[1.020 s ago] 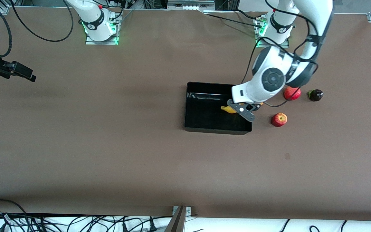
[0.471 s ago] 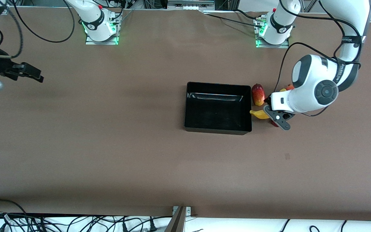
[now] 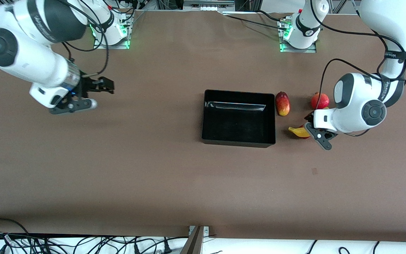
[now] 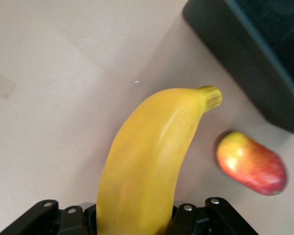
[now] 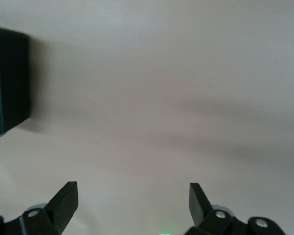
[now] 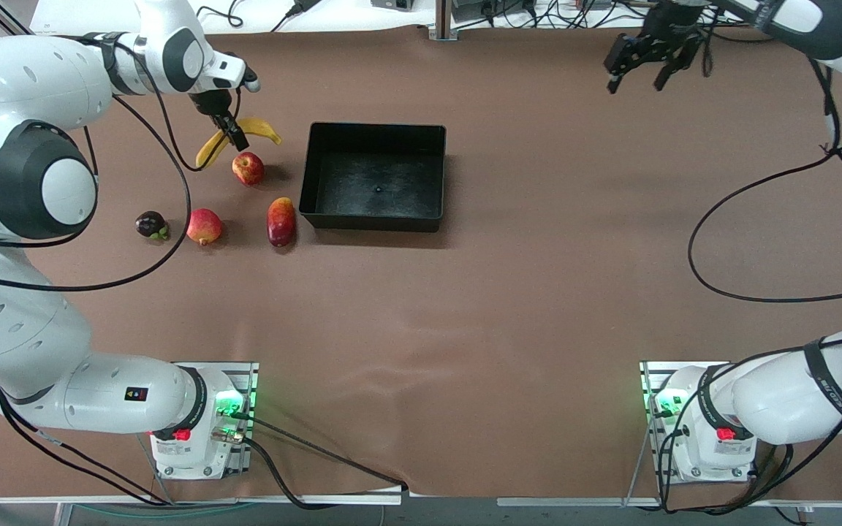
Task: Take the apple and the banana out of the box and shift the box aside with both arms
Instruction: 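Place the banana with the left gripper while the right gripper grasps the box, then drag the box with the right gripper while the left gripper withdraws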
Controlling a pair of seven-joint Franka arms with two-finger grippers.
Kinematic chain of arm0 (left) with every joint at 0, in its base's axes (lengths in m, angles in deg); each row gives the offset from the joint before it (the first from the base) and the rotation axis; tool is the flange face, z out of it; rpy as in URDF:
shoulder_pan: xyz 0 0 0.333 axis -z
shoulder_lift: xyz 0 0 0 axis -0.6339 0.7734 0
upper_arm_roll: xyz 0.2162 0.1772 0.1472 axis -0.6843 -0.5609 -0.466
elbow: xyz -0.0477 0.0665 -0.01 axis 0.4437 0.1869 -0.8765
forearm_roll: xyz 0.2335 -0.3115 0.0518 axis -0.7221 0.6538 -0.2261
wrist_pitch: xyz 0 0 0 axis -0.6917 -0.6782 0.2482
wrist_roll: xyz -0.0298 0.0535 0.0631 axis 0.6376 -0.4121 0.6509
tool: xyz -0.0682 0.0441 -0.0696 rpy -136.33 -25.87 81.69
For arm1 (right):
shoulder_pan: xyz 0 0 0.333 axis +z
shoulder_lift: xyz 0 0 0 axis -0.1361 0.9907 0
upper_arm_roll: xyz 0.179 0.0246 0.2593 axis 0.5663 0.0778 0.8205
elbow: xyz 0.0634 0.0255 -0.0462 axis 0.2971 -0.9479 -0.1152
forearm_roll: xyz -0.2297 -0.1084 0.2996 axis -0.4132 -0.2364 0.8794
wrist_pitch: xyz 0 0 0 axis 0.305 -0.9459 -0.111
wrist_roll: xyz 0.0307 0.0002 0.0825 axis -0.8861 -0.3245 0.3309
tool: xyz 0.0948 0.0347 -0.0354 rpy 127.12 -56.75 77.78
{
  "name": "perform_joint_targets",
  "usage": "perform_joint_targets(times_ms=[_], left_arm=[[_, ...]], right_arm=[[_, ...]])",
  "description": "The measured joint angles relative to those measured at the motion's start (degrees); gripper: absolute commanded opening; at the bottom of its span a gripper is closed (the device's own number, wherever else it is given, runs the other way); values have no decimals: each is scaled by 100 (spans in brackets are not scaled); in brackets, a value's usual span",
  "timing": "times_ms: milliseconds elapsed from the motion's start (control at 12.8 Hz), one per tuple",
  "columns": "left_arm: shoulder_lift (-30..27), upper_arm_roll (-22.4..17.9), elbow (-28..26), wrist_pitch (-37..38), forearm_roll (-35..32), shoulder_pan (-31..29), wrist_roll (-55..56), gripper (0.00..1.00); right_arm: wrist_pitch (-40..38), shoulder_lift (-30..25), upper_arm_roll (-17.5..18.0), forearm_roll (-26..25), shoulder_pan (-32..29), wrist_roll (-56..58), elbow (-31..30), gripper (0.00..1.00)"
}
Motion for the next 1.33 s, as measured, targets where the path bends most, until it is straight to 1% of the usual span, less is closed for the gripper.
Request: perform_joint_targets(times_ms=[157,235,314,471,706,784,863,941,1020,1098,1176,1255,1333], left_arm=[[191,-136,42,-231,-2,-11,-262,0],[298,-216,89,-329,-2,-13,-386,0],[402,-284,125,-420,-2,-17,-479,0],[584,-362,170,-646,-2,-26,-534,0],[922,-551,330,-922,-2,-41,-733,0],[1056,-584,408,-1017,-2,-58,-774,14],[1164,-598,459,-1116,-2,-65,-804,84],[1243,-603,492,-1171,-2,-65,-815,100],[1289,-606,509,-1188,-2,-65,-814,100],[1313,-614,517,-1191,-2,-68,-810,100],[1320,-625,520,-1193,-2,-81,-810,100],[1321,-633,521,-1194,-2,-97,-789,100],[1319,-637,512,-1188,-1,-122,-688,100]], right_arm=[[8,283,-2,385,70,-6,123,100],[57,421,-2,482,142,-125,197,100],[195,562,-1,518,264,-424,272,100],[716,819,5,642,613,-1086,365,100],[1376,1172,11,716,1299,-2222,400,100],[1647,1311,14,716,1526,-2541,404,100],[1954,1457,16,716,1768,-2834,407,100],[2294,1610,16,715,2023,-3183,410,100],[2648,1779,16,714,2274,-3530,410,100],[2966,1959,15,712,2485,-3777,411,95],[3280,2157,13,711,2669,-3954,409,82],[3576,2350,9,692,2809,-4070,409,58],[3783,2526,3,645,2917,-4111,415,37]])
